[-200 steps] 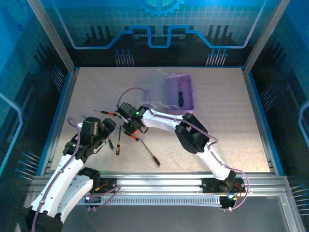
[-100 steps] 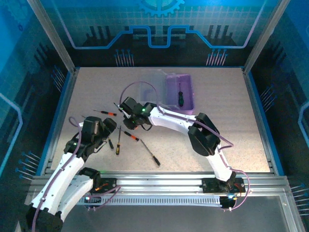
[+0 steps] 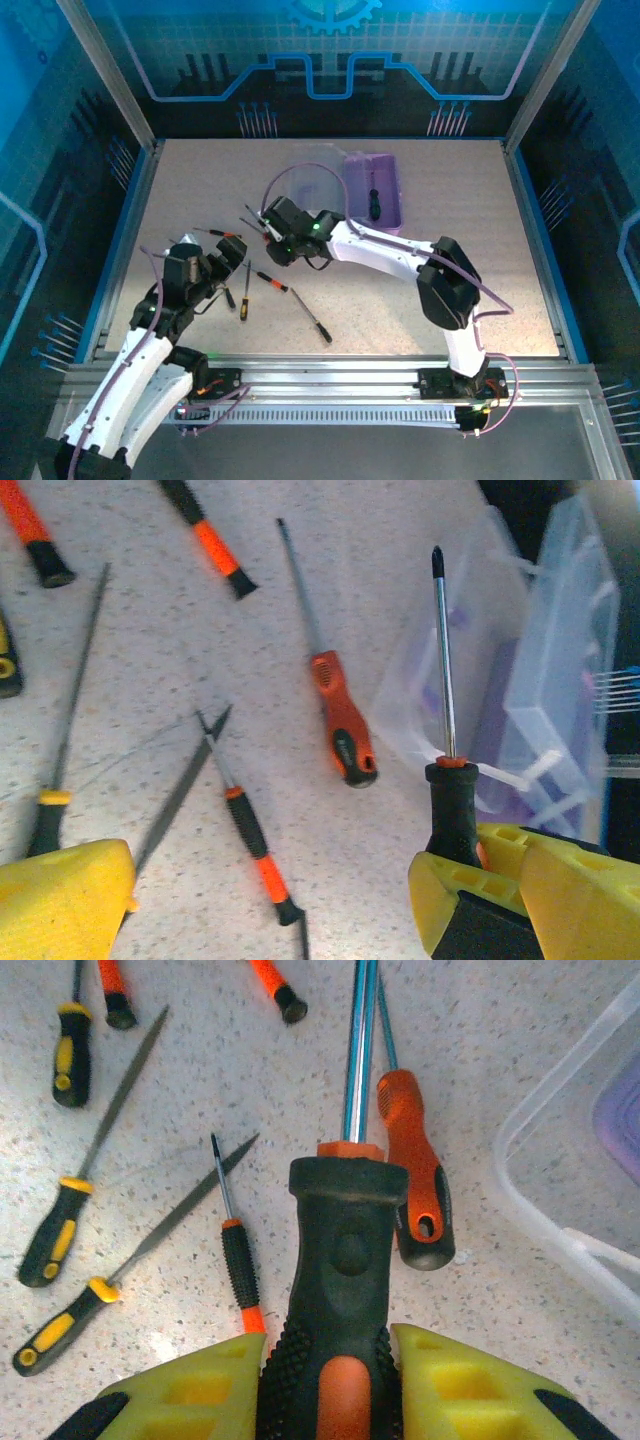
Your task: Pack the tool kit
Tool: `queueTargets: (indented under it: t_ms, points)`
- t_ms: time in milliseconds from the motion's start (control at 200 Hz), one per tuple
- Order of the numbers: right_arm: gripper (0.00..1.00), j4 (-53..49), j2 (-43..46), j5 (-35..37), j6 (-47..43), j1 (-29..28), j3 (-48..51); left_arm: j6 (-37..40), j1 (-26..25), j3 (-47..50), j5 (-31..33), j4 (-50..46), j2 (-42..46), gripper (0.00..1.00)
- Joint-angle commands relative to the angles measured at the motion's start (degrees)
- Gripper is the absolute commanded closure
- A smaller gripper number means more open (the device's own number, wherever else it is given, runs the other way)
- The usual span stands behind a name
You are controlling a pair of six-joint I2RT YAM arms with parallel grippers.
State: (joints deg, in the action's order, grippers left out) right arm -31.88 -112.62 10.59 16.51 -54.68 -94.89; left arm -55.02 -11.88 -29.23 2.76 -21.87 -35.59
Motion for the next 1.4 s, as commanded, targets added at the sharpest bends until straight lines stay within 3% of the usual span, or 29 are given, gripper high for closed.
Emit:
queueTargets:
  t_ms: [0,185,465,725,1016,1396]
  points:
    - [0.74,1.82,4.06,-0.88,1.23,1.86,0.93,1.82,0.55,2.14,-4.89,7.18,1.83,0.01]
    - [0.74,2.16,8.19,-0.70,1.37,5.24,4.10,2.86,0.54,2.83,-13.24,13.62,-0.60,0.01]
    - [0.74,2.52,15.79,-0.22,1.48,12.74,9.47,0.71,-0.34,1.88,-27.14,24.86,-12.89,0.01]
    - [0.75,4.49,21.12,0.83,3.67,23.36,16.18,3.53,-10.45,1.13,-20.69,29.07,-16.04,0.01]
    - [0.74,6.34,18.08,-1.40,2.19,32.92,17.79,3.13,-17.70,-0.86,-20.06,33.82,-24.55,0.01]
    - [0.74,3.58,2.23,2.42,2.18,36.66,7.01,2.77,-18.75,-1.18,-15.37,31.14,-23.91,0.01]
